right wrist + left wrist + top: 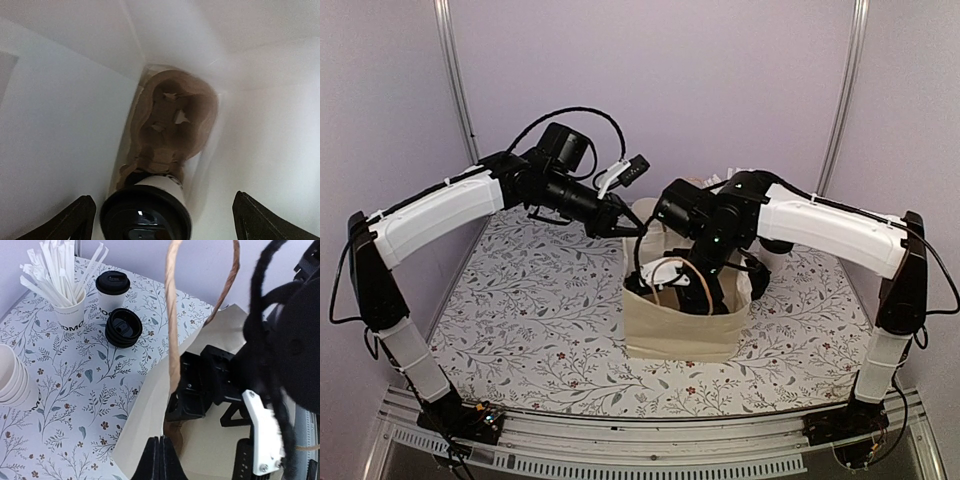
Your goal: Pack the takeout coffee
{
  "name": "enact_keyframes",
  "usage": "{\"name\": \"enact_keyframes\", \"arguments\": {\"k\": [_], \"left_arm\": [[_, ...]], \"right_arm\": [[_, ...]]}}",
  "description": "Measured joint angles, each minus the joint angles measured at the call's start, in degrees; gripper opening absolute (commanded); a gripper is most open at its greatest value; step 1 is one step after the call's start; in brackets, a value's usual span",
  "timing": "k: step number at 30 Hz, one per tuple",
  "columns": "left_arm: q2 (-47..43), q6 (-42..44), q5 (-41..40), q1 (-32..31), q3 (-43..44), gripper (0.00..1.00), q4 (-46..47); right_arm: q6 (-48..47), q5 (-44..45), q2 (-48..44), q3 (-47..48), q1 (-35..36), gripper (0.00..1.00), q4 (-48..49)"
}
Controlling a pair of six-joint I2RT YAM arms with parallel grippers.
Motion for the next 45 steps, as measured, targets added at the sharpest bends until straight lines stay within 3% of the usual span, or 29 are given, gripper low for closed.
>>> {"name": "enact_keyframes", "arguments": {"k": [19, 36, 39, 45], "left_arm": [[-6.45, 1.68, -8.15, 1.22, -4.98, 0.00, 1.36], [-4.85, 5.66, -5.62, 8.44, -6.82, 0.00, 5.95], [-2.32, 6.08, -5.38, 9.77, -5.22, 0.10, 6.34], [2.10, 5.88, -6.05, 10.45, -1.75, 0.47, 7.26]], "right_arm": [[-6.36, 11.65, -1.18, 9.07, -0.48, 0.99, 11.08], [-10.43, 17.33, -1.99, 18.12, -4.66, 0.99, 21.92], [-9.44, 15.56, -2.34, 19.52, -7.54, 0.99, 23.02], [-4.31, 9.22, -5.68, 18.75, -16.33, 0.99, 23.08]]}}
